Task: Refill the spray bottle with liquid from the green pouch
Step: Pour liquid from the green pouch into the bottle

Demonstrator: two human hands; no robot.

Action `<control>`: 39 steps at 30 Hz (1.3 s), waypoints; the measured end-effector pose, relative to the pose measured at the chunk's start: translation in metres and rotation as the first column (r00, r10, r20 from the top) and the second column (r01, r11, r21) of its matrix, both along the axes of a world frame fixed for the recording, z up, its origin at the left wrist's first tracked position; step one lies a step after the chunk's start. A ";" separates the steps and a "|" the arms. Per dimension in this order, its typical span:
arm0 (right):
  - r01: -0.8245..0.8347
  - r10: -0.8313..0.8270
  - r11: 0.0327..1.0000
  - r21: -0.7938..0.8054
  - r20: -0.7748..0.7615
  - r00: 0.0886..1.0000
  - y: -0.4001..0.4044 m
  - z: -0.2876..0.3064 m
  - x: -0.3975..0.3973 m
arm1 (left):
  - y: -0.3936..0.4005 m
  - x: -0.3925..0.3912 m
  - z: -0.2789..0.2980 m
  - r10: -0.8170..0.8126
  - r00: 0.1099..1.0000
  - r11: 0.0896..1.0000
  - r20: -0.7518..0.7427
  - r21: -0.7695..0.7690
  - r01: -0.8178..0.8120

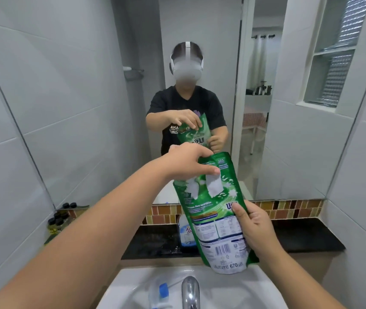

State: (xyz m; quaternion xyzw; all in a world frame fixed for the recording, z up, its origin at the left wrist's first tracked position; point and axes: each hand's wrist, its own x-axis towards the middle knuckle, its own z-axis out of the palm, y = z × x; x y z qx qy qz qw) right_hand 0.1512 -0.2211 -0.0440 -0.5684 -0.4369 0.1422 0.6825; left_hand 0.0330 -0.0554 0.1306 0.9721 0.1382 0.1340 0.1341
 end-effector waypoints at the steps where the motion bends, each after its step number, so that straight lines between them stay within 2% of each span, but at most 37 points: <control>1: -0.003 0.003 1.000 0.005 -0.011 1.000 -0.002 0.001 -0.001 | -0.002 0.000 0.002 -0.031 1.000 0.999 0.001 -0.038 0.031; 6: 0.001 -0.003 1.000 -0.014 -0.150 0.989 -0.020 0.002 0.000 | -0.015 0.000 0.013 -0.187 0.981 0.962 0.049 -0.192 0.193; 10: -0.010 0.007 1.000 -0.007 -0.396 0.918 -0.038 -0.020 -0.003 | -0.027 0.001 0.022 -0.223 0.969 0.942 0.110 -0.232 0.243; 11: -0.017 0.026 1.000 0.022 -0.517 0.856 -0.038 -0.029 -0.007 | -0.028 0.001 0.025 -0.224 0.966 0.936 0.130 -0.247 0.251; 13: -0.052 0.151 0.986 0.156 -0.730 0.666 -0.037 -0.045 -0.020 | -0.030 0.001 0.031 -0.211 0.964 0.934 0.160 -0.259 0.248; 15: -0.065 0.265 0.961 0.268 -0.834 0.483 -0.032 -0.047 -0.035 | -0.031 0.000 0.035 -0.185 0.964 0.934 0.191 -0.272 0.232; 17: -0.041 0.304 0.949 0.312 -0.874 0.378 -0.026 -0.043 -0.043 | -0.030 0.000 0.034 -0.162 0.964 0.925 0.212 -0.308 0.223; 19: -0.013 0.308 0.945 0.328 -0.873 0.378 -0.022 -0.037 -0.044 | -0.027 -0.002 0.030 -0.129 0.967 0.909 0.220 -0.363 0.204; 23: -0.007 0.204 0.973 0.229 -0.854 0.478 -0.019 -0.028 -0.028 | -0.014 -0.005 0.020 -0.034 0.980 0.872 0.195 -0.473 0.124; 27: 0.030 0.163 0.978 0.206 -0.848 0.504 -0.026 -0.027 -0.012 | -0.002 -0.007 0.014 0.054 0.996 0.947 0.066 -0.319 -0.030; 32: 0.010 0.191 0.972 0.233 -0.818 0.542 -0.034 -0.028 -0.004 | 0.012 -0.024 0.004 0.117 0.973 0.913 0.199 -0.408 -0.026; 35: -0.002 0.190 0.974 0.227 -0.810 0.555 -0.036 -0.030 -0.001 | 0.016 -0.029 -0.003 0.116 0.971 0.886 0.209 -0.464 -0.006; 39: 0.013 0.154 0.980 0.197 -0.805 0.573 -0.038 -0.032 0.009 | 0.021 -0.028 -0.012 0.140 0.970 0.884 0.200 -0.466 -0.032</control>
